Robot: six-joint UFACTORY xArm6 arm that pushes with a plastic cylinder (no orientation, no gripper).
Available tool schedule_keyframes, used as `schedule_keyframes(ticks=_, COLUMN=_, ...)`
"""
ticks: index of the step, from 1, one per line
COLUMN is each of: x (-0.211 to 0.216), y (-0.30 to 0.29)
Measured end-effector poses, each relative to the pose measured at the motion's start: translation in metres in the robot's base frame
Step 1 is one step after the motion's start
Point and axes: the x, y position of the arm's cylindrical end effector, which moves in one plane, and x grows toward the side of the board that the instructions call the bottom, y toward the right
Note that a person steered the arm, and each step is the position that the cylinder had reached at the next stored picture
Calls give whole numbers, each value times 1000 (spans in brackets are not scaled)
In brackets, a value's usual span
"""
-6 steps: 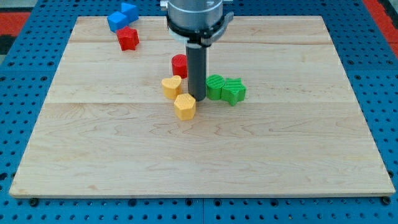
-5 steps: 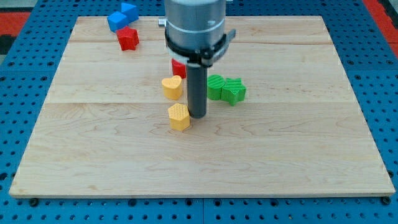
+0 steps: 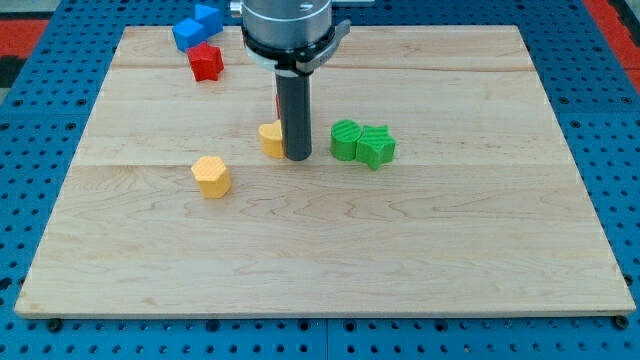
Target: Move yellow heart to the yellow hexagon
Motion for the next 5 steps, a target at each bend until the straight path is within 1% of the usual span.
schedule_keyframes(ticks=1, x=-21, y=-5)
schedule_keyframes(ticks=2, x=-44, y=5)
schedule_keyframes(ticks=3, x=-43, y=-23)
schedule_keyframes(ticks=4, x=-13, y=-49)
schedule_keyframes(ticks=5, x=2, y=-84)
